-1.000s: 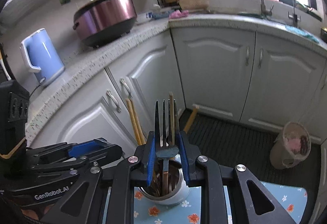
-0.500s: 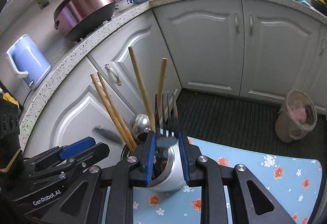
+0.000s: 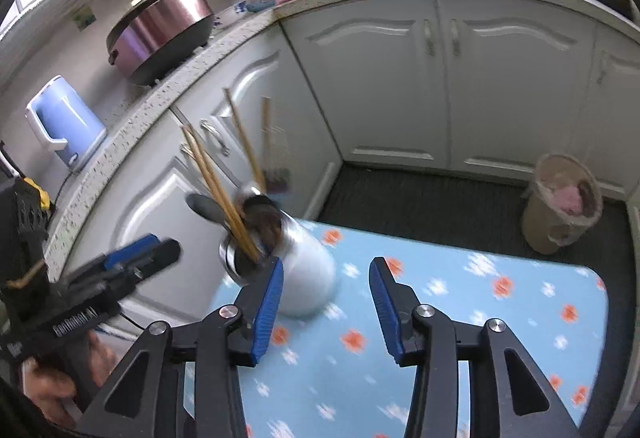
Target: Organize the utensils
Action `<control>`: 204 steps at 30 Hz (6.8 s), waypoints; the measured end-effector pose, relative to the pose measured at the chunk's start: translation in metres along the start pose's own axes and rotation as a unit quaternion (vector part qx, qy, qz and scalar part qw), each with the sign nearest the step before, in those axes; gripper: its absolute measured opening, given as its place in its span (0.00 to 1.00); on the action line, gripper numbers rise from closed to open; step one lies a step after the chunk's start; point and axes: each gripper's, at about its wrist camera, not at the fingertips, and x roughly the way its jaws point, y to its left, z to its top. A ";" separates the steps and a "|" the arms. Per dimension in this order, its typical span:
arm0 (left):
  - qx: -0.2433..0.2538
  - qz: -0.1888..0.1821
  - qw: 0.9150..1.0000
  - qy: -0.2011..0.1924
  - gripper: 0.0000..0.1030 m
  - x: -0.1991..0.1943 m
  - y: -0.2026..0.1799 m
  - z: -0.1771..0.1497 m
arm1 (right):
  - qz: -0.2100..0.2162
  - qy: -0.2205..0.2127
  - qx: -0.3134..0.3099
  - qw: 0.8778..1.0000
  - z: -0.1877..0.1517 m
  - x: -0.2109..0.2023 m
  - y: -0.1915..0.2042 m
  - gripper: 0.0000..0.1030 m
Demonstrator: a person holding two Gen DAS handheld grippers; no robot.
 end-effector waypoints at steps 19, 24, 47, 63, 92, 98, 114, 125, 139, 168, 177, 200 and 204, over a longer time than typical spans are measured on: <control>0.043 -0.105 0.982 0.150 0.63 0.071 -0.112 -0.092 | -0.089 0.127 0.064 0.986 -0.175 -0.004 -0.135 0.31; 0.043 -0.104 0.979 0.170 0.63 0.086 -0.120 -0.101 | -0.063 0.112 0.089 0.988 -0.178 0.009 -0.143 0.31; 0.073 -0.109 0.957 0.257 0.70 0.150 -0.196 -0.136 | -0.041 0.069 0.115 0.990 -0.199 -0.040 -0.173 0.15; 0.095 -0.028 0.950 0.295 0.70 0.163 -0.247 -0.175 | -0.021 0.048 0.167 0.985 -0.229 -0.072 -0.212 0.15; 0.080 -0.086 0.966 0.232 0.17 0.136 -0.188 -0.137 | -0.018 0.051 0.099 0.994 -0.179 -0.054 -0.159 0.15; 0.088 -0.051 0.966 0.237 0.66 0.145 -0.196 -0.145 | -0.013 0.055 0.105 0.993 -0.182 -0.052 -0.163 0.15; 0.121 0.028 0.962 0.242 0.69 0.174 -0.226 -0.143 | 0.007 0.051 0.118 0.992 -0.187 -0.057 -0.177 0.15; 0.114 -0.036 0.968 0.222 0.51 0.156 -0.223 -0.131 | 0.009 0.047 0.104 0.993 -0.183 -0.059 -0.171 0.15; 0.056 -0.076 0.987 0.132 0.50 0.059 -0.127 -0.088 | 0.019 0.024 0.036 0.999 -0.145 -0.060 -0.112 0.14; -0.032 -0.038 0.998 0.031 0.50 -0.016 -0.006 -0.007 | 0.012 0.161 -0.316 0.935 -0.117 0.088 0.026 0.23; -0.054 -0.035 0.997 0.034 0.50 -0.020 0.016 -0.001 | 0.025 0.222 -0.446 0.867 -0.127 0.129 0.052 0.23; -0.058 0.001 0.996 -0.061 0.50 -0.013 0.023 0.059 | 0.099 -0.120 -0.108 0.982 0.035 0.004 0.044 0.01; -0.045 0.030 0.995 -0.085 0.50 0.005 0.025 0.064 | 0.075 -0.182 -0.098 0.976 0.055 0.020 0.063 0.02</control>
